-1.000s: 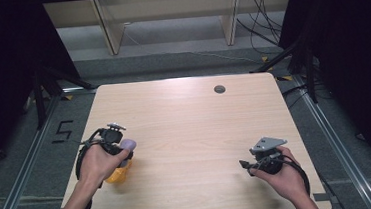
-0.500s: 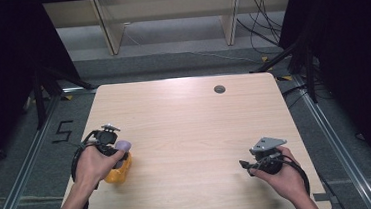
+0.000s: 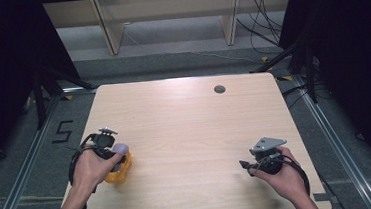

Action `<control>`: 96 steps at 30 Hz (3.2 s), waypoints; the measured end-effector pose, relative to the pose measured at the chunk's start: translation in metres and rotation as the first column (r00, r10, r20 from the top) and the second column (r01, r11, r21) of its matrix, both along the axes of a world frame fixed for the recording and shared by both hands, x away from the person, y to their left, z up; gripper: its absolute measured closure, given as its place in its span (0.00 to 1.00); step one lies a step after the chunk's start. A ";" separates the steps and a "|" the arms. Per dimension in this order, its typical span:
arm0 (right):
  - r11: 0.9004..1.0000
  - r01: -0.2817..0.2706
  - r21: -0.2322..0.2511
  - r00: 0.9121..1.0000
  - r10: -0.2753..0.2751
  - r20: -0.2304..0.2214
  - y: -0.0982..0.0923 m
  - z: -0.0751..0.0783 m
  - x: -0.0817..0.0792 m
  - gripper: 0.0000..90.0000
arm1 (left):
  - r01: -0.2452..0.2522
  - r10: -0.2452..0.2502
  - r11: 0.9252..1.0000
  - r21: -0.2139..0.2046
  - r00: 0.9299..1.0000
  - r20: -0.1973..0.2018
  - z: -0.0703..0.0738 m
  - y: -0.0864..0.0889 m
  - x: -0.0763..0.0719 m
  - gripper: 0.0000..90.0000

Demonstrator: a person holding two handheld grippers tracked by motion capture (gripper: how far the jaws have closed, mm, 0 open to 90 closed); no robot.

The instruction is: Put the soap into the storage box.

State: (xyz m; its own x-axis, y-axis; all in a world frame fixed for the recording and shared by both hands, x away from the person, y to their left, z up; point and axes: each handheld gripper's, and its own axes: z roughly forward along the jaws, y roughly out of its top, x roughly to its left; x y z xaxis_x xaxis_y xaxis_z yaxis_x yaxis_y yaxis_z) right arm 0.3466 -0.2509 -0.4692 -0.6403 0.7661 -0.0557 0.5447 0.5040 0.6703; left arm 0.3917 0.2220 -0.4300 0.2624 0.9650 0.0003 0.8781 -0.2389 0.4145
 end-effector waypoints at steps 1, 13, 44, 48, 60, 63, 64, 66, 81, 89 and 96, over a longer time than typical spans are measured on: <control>1.000 0.002 0.001 1.000 -0.002 0.000 0.000 0.000 0.000 0.48 | 0.012 -0.012 1.000 0.010 1.000 -0.009 0.000 0.002 0.000 0.54; 1.000 0.003 0.000 1.000 -0.003 -0.010 0.000 0.000 0.000 0.47 | -0.027 0.027 0.999 -0.020 1.000 -0.007 -0.011 0.007 -0.004 0.54; 1.000 0.004 0.005 1.000 -0.004 -0.018 0.001 -0.001 0.000 0.47 | -0.011 0.011 1.000 -0.006 1.000 -0.019 -0.022 0.006 -0.002 0.54; 1.000 0.012 0.006 0.999 -0.012 -0.033 0.002 0.000 -0.001 0.48 | -0.005 0.005 1.000 0.001 0.999 -0.034 -0.023 0.006 0.000 0.54; 1.000 0.005 0.000 1.000 -0.005 -0.020 0.001 0.000 0.000 0.48 | 0.018 -0.018 1.000 0.000 1.000 -0.020 -0.030 0.004 0.001 0.54; 1.000 -0.003 -0.006 1.000 0.003 -0.012 0.001 -0.001 0.000 0.48 | 0.019 -0.019 1.000 -0.003 1.000 -0.010 -0.031 0.005 0.000 0.53; 1.000 0.005 0.001 1.000 -0.005 -0.023 0.001 0.000 0.000 0.48 | 0.019 -0.019 1.000 -0.003 1.000 -0.008 -0.031 0.005 0.000 0.53; 1.000 -0.007 -0.007 1.000 0.007 -0.012 0.001 -0.001 0.000 0.48 | 0.030 -0.030 1.000 0.003 1.000 -0.009 -0.030 0.005 0.000 0.53; 1.000 -0.005 -0.002 1.000 0.004 -0.023 0.001 -0.001 0.000 0.47 | 0.110 -0.106 0.994 -0.026 0.987 0.122 -0.003 0.018 -0.015 0.49; 1.000 -0.006 -0.004 1.000 0.006 -0.030 0.001 -0.001 -0.001 0.47 | 0.198 -0.166 0.976 -0.086 0.943 0.289 0.002 0.033 -0.036 0.41; 1.000 -0.006 -0.007 1.000 0.006 -0.018 0.000 -0.001 0.000 0.47 | 0.228 -0.149 0.959 -0.171 0.912 0.382 -0.007 0.053 -0.056 0.33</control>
State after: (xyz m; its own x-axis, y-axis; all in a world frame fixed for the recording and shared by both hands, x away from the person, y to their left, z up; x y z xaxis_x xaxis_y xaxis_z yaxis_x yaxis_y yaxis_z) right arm 0.3464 -0.2507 -0.4701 -0.6459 0.7618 -0.0491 0.5538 0.5118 0.6568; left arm 0.3356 0.2747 -0.4373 0.4590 0.8861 -0.0647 0.6056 -0.2587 0.7525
